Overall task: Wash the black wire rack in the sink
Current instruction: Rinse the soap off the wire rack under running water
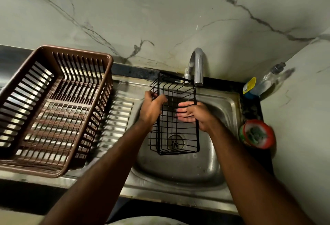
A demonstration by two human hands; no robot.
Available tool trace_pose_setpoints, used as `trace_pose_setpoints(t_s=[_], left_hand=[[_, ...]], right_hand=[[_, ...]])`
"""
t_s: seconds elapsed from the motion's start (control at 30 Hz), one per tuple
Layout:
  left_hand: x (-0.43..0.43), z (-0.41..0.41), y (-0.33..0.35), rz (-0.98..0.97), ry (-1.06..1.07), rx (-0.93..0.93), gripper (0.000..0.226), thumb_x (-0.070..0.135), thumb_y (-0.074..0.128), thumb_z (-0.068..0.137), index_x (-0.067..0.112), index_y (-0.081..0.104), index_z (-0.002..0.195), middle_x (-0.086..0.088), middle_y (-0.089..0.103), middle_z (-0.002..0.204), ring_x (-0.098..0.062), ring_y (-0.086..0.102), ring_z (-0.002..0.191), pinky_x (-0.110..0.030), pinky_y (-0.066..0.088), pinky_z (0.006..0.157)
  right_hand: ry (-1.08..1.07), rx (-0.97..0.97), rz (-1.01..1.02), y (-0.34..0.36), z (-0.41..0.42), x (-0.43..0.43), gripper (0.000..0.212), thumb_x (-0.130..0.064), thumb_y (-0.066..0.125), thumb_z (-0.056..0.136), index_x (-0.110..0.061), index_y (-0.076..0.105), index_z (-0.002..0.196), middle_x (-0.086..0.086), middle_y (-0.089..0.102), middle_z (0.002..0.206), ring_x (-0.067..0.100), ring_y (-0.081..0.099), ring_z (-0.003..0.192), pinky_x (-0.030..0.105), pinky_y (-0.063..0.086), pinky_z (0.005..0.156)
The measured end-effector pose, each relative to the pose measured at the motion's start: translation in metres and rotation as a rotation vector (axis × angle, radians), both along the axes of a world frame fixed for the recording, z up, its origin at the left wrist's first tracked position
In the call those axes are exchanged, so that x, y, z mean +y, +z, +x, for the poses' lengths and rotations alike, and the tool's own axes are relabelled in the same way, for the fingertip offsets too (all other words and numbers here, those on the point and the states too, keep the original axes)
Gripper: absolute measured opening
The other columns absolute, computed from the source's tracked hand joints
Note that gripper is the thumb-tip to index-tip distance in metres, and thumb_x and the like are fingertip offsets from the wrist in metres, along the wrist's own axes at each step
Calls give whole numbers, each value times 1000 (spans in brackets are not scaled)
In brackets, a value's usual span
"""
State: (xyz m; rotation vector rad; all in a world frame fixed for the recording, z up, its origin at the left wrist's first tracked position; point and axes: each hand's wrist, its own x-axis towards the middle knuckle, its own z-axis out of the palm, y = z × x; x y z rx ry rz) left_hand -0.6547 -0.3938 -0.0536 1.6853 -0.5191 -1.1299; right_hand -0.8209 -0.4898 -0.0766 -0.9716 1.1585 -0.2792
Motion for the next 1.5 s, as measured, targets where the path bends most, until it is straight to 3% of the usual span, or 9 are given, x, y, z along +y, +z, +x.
trace_pose_setpoints(t_s=[0.13,0.33,0.53,0.7,1.0,1.23,1.3,1.4,1.5], left_hand=[[3,0,11,29,93,-9,45,58,61,80,27,49,111,-8,67,104,-29,65,93,-48,53,79],[5,-3,22,73,278,17,50,54,63,82,25,43,116,-3,59,106,-26,59,94,-47,52,80],[17,-14,31,107,334,98,67,52,67,81,15,42,131,-7,59,108,-30,61,102,-45,55,83],[24,-22,37,110,353,199,79,56,66,69,18,41,134,-15,63,121,-37,64,111,-54,55,91],[24,-13,28,174,293,189,84,67,61,62,20,44,130,-16,61,118,-36,63,108,-53,59,86],[11,7,-46,263,219,202,107,83,56,42,24,56,131,-16,66,122,-40,65,112,-59,57,87],[15,3,-26,259,200,264,100,80,58,47,25,55,131,-15,64,123,-38,63,114,-58,55,92],[27,-6,28,220,94,280,45,59,55,78,24,59,107,-17,58,118,-37,58,113,-53,53,96],[31,3,36,220,-22,312,24,43,47,95,20,54,97,-14,54,110,-32,56,98,-40,52,76]], right_hand=[[17,48,8,18,12,-3,34,5,40,94,-3,65,115,23,72,108,35,73,95,44,60,87],[-12,62,-177,20,23,7,20,-2,49,101,-1,58,119,23,68,113,25,72,82,22,58,59],[103,67,-217,12,-7,27,34,7,42,98,-20,56,114,10,68,122,15,68,104,21,53,73],[204,65,-141,21,-36,28,60,17,44,89,-20,54,135,3,66,127,16,66,104,20,50,62],[324,226,-247,34,-40,22,40,17,56,86,-5,61,119,18,70,114,28,68,96,32,55,72],[152,330,-480,30,-12,-11,39,-4,58,81,-20,69,116,4,72,106,20,68,96,38,56,86],[75,305,-465,24,3,-18,38,-3,54,86,-12,67,121,7,71,99,20,66,84,34,56,74],[91,322,-506,16,21,-25,40,-2,53,94,-6,56,134,12,65,117,21,62,91,34,51,78],[168,322,-509,15,29,-31,42,-5,48,102,-6,46,144,12,59,119,31,70,93,33,53,72]])
